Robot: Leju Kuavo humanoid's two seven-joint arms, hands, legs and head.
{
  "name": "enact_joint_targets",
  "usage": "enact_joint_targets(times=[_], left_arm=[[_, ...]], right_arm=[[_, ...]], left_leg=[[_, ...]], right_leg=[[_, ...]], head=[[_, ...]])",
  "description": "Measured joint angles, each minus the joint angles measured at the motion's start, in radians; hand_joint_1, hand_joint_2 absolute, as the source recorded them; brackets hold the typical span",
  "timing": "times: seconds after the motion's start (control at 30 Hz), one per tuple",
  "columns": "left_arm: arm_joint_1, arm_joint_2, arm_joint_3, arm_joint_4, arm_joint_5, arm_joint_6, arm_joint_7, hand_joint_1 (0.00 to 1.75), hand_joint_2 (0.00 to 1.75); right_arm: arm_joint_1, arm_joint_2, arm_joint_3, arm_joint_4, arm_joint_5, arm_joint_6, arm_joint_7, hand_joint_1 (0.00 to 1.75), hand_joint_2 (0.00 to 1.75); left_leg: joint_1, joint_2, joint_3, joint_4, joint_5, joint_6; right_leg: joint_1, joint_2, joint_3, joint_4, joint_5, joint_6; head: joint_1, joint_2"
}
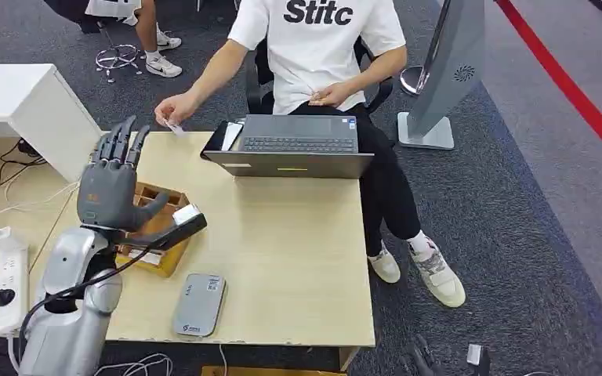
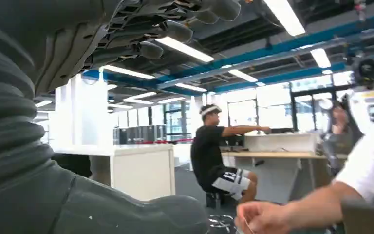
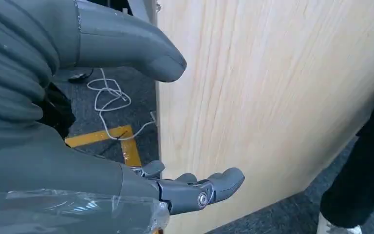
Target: Pass the card to the sensor for recognition and then transmit it.
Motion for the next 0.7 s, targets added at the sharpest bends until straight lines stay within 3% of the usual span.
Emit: enact_joint_targets(times=[0.13, 0.27, 0.4, 0.7], left_arm=[[0.117, 0.065, 0.008, -0.037, 0.010, -0.006, -0.003, 0.00, 1.75], [0.243, 0.132, 0.071, -0.061, 0.032, -0.013, 0.011, 0.00, 1.75], [0.298, 0.159, 0.138, -0.063, 0.040, -0.030, 0.016, 0.00, 1.75], [0.330, 0.168, 0.260, -0.058, 0.038, -0.051, 0.023, 0.00, 1.75]], right_arm=[[0.035, 0.006, -0.016, -0.025, 0.005, 0.013, -0.008, 0.00, 1.75], [0.069, 0.014, -0.037, -0.063, 0.004, 0.027, -0.003, 0.00, 1.75], [0.078, 0.019, -0.046, -0.088, 0.006, 0.033, 0.006, 0.00, 1.75], [0.086, 0.032, -0.066, -0.117, 0.009, 0.039, 0.015, 0.00, 1.75]], left_leg=[[0.000, 0.000, -0.001, -0.001, -0.001, 0.000], [0.001, 0.002, -0.001, -0.001, -0.002, -0.002], [0.001, 0.001, -0.001, -0.001, -0.002, -0.002], [0.001, 0.001, -0.001, -0.001, -0.002, -0.002]], right_leg=[[0.000, 0.000, 0.000, 0.000, -0.001, -0.001], [0.001, 0.002, -0.002, 0.000, -0.001, -0.001], [0.001, 0.001, -0.002, 0.000, -0.001, -0.001], [0.001, 0.000, -0.001, 0.000, -0.001, -0.001]], head=[[0.001, 0.000], [0.000, 0.000], [0.001, 0.000], [0.001, 0.000]])
